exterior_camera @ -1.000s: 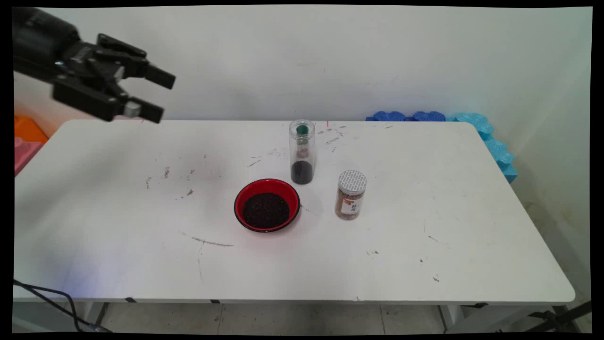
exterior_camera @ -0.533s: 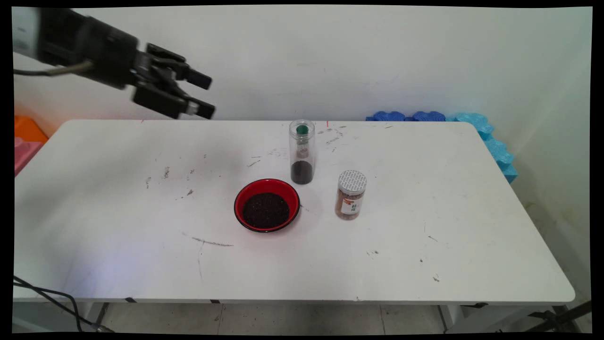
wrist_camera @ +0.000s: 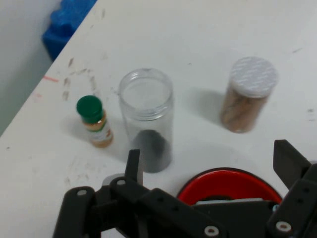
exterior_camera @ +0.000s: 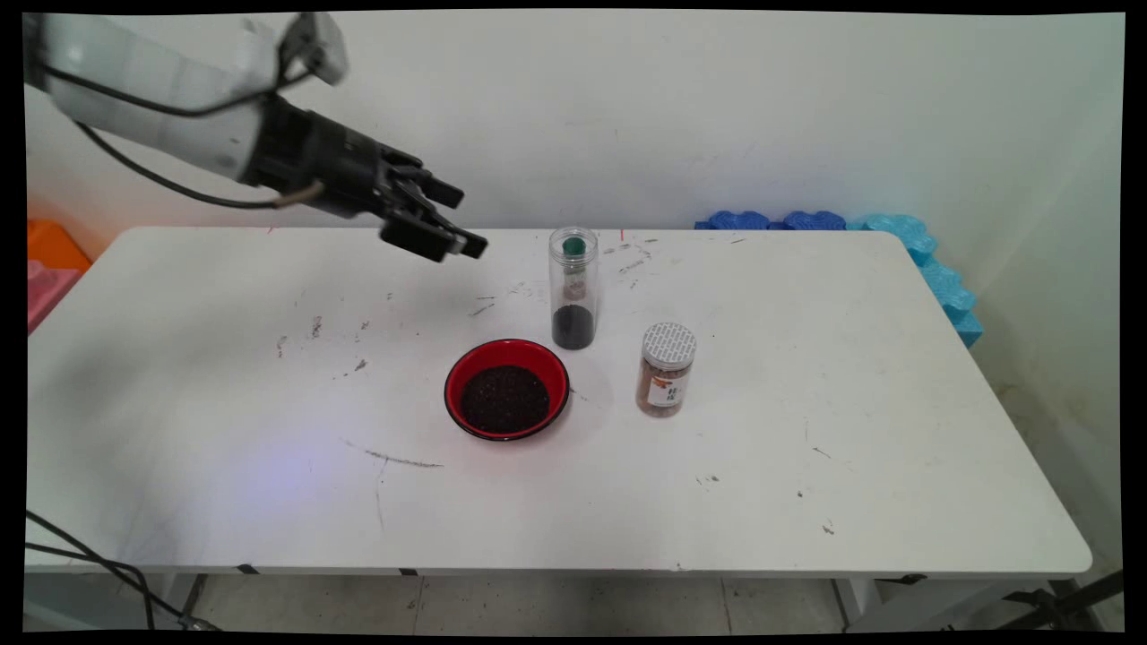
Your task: Pick up the black seasoning powder from the table
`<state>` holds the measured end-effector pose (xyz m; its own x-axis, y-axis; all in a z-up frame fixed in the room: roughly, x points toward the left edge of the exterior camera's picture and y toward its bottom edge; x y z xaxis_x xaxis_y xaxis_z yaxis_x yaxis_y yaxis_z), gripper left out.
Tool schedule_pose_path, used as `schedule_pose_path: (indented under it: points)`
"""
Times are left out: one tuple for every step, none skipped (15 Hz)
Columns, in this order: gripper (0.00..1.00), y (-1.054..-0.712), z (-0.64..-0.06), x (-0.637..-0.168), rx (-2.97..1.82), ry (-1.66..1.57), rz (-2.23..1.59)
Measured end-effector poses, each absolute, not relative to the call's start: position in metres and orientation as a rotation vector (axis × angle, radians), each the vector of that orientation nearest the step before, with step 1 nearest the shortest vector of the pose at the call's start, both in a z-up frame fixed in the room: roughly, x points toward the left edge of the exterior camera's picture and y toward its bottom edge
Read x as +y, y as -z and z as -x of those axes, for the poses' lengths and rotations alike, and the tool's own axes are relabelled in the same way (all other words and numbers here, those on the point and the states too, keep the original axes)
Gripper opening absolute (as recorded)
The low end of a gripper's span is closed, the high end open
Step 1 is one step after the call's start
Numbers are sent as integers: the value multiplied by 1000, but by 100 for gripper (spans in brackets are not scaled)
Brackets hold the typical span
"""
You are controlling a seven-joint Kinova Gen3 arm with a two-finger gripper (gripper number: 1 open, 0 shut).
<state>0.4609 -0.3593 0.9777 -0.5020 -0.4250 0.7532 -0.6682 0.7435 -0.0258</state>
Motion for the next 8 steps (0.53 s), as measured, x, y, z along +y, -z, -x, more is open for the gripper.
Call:
schedule_pose_path:
  points:
    - [100,-967,-457,-366,-2174,-416,-842]
    - [100,-960,-454,-371,-2177,-422,-850]
    - [100,-955,-451,-374,-2180,-425,-855]
    - [100,-946,-448,-380,-2185,-433,-865]
    - [100,-938,-445,-386,-2188,-439,-874]
    - [100,-933,-444,-389,-2191,-442,-879]
    - [100,-926,-441,-394,-2194,-446,-886]
    - [100,-917,-438,-400,-2197,-451,-892]
